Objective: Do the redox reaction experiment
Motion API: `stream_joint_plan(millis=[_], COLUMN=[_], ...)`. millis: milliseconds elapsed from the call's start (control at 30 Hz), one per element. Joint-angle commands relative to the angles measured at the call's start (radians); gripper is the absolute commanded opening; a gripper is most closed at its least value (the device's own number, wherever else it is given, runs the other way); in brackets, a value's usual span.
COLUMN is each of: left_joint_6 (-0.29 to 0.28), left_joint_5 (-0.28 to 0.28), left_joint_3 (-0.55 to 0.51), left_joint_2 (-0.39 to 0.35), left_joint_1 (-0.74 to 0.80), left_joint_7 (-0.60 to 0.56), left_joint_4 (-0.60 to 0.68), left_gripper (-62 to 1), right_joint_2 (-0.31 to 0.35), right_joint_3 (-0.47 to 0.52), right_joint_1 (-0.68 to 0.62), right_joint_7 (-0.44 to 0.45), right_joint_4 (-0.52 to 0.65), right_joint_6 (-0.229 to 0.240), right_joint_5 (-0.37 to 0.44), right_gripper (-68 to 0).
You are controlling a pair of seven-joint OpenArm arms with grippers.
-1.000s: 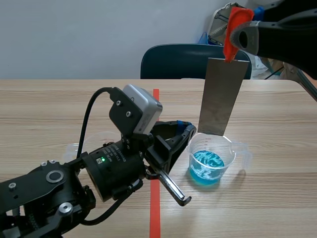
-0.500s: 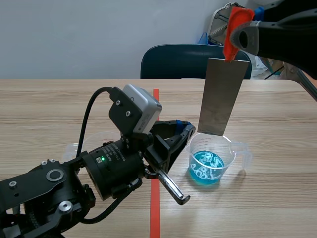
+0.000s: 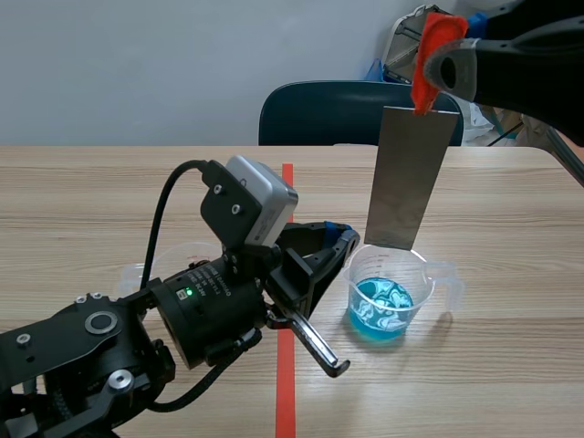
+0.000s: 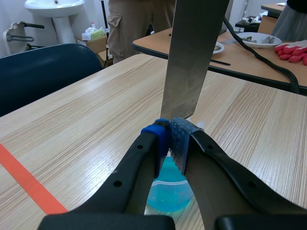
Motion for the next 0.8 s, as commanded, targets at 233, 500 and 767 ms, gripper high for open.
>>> stream_joint_plan(millis=[233,500,767], left_joint_6=[0.001,-0.001,-0.001], left_joint_5=[-0.006,-0.006,0.074], left_joint_3=[0.006,0.005,-0.005], left_joint_2=[0.005,-0.040,-0.101], left_joint_1=[-0.005,0.004,0.032], left_joint_7=[-0.016,-0.043,-0.146], left_joint_4=[0.018,0.018,0.019], left_gripper=[-59.0,-47.8,1.4], right_joint_2=[0.008,0.008,0.008], right_joint_3=[0.022,0.022,0.022], right_joint_1=[0.012,0.012,0.012], right_joint_7=[0.019,0.019,0.019], right_joint_4=[0.002,0.002,0.002], right_joint_6=[0.007,0.007,0.007], right_joint_5=[0.014,0.014,0.014], right_gripper=[-66.9,-66.9,-66.9])
